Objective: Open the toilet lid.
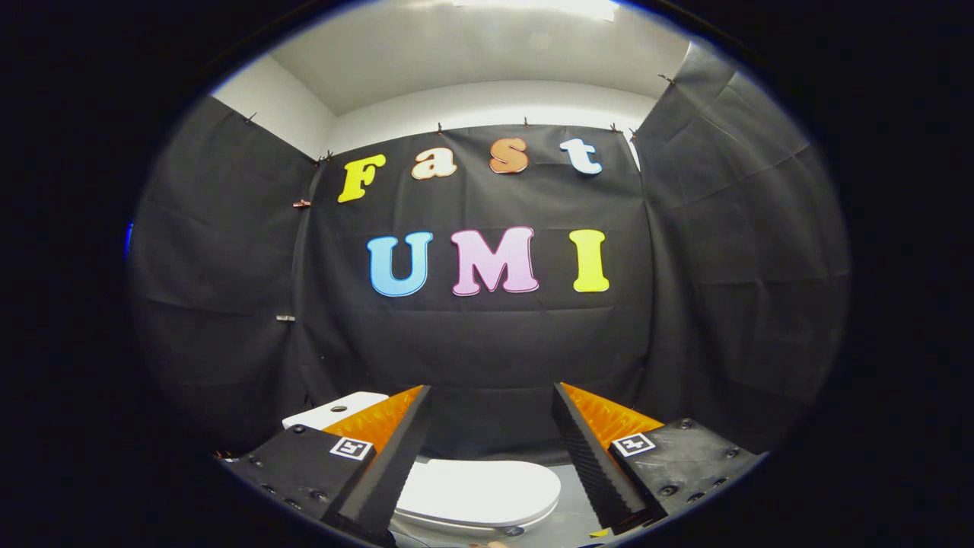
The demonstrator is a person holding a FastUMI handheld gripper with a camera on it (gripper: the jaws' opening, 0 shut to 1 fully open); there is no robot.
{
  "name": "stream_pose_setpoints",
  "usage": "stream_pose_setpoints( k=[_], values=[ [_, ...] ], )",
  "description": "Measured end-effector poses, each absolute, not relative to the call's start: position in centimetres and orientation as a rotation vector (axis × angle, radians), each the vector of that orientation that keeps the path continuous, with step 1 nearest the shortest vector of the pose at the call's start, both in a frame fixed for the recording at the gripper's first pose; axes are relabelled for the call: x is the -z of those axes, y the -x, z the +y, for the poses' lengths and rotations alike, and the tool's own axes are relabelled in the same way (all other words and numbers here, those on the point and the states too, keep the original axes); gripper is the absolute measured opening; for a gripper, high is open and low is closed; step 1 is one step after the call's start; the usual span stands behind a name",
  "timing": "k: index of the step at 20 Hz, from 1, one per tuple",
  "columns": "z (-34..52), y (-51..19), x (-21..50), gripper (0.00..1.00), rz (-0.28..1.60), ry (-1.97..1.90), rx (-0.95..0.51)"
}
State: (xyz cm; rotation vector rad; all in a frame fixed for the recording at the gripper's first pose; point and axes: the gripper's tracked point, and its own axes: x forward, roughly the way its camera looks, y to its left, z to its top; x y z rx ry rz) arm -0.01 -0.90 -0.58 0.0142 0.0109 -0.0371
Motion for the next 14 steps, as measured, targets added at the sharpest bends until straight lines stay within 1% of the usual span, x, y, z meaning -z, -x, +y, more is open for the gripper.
stream_pose_setpoints(
  k=[14],
  values=[
    [-3.5,-1.2,2.9,0.98,0.03,-0.064,0.108]
  ],
)
